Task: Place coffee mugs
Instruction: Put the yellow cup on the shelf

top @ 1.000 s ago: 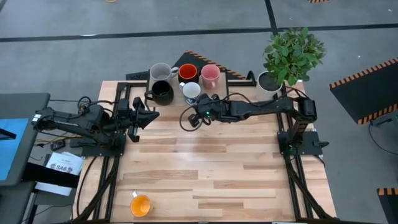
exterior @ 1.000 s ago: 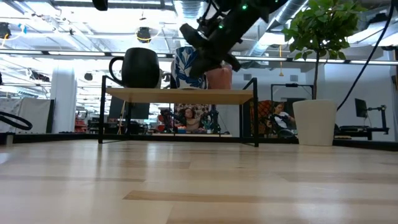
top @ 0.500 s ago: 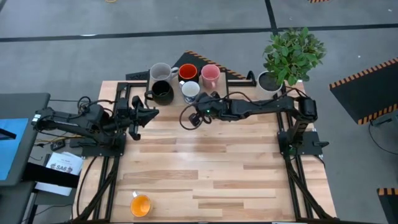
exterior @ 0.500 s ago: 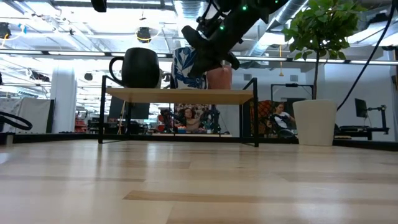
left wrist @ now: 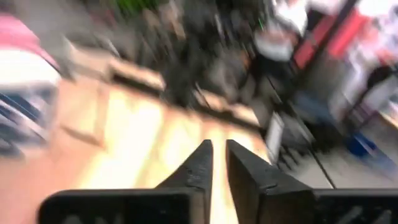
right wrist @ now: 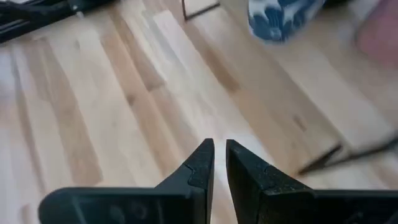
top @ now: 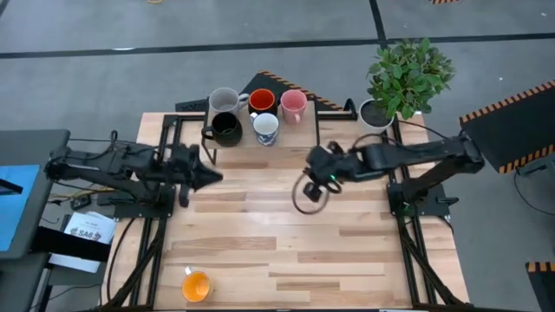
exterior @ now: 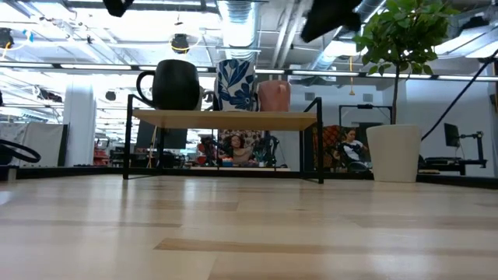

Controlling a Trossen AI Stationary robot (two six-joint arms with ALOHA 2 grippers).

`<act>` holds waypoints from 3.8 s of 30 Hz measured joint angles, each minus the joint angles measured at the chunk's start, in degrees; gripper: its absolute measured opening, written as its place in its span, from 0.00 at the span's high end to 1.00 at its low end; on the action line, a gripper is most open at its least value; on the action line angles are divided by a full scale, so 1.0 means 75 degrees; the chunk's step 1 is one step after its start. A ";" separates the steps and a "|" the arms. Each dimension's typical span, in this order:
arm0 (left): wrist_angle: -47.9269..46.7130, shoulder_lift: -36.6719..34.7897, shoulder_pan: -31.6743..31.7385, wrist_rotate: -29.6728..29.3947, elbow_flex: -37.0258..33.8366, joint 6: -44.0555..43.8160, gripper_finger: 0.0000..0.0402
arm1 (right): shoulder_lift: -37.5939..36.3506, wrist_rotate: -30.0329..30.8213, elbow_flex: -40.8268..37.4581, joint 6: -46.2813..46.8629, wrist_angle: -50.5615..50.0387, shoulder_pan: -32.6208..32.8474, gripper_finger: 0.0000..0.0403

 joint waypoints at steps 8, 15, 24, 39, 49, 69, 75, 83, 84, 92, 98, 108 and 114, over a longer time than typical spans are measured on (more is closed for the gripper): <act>-0.2938 0.1499 -0.1449 0.2551 0.1355 -0.1231 0.66 | -0.0431 0.0871 -0.0003 0.2327 -0.1773 0.1090 0.83; -0.3569 0.2985 -0.3512 0.2768 0.1417 -0.0661 0.55 | -0.0330 0.0984 -0.0003 0.3338 -0.2453 0.1281 0.83; -0.3447 0.4786 -0.4875 0.1937 0.1513 -0.0445 0.55 | 0.0050 0.1030 -0.0001 0.2978 -0.2701 0.1203 0.83; -0.4545 0.7426 -0.4981 0.1803 0.2677 -0.1315 0.58 | 0.0400 0.1020 -0.0009 0.2478 -0.2999 0.1229 0.83; -0.5396 0.7551 -0.3636 0.1952 0.3844 -0.1052 0.99 | -0.0328 0.1018 -0.0009 0.2750 -0.4166 0.2058 0.83; -0.6482 0.9726 0.1834 -0.0028 1.1047 0.0872 1.00 | -0.1155 0.1822 -0.0009 0.3043 -0.3942 0.2035 0.83; -0.6593 1.0044 0.2724 -0.0010 1.1068 0.1119 1.00 | -0.1198 0.1813 -0.0009 0.3043 -0.3464 0.1679 0.83; -0.6519 1.0032 0.3493 0.0270 1.1072 0.2191 1.00 | -0.1195 0.1804 -0.0009 0.3241 -0.2862 0.1165 0.83; -0.6518 1.0031 0.3569 0.0443 1.1072 0.2266 1.00 | -0.1195 0.1804 -0.0009 0.3238 -0.2792 0.1114 0.83; -0.6205 1.0029 0.3682 0.0566 1.1072 0.2621 1.00 | -0.1195 0.1801 -0.0009 0.3117 -0.2404 0.0852 0.83; -0.6023 1.0029 0.3682 0.0661 1.1072 0.2625 1.00 | -0.1195 0.1798 -0.0009 0.2702 -0.2083 0.0666 0.83; -0.6038 1.0023 0.3659 0.0935 1.1072 0.2671 1.00 | -0.1192 0.1763 -0.0009 0.2495 -0.1949 0.0547 0.83; -0.5977 1.0023 0.3659 0.0935 1.1072 0.2601 1.00 | -0.1189 0.1564 -0.0009 0.2495 -0.1949 0.0550 0.83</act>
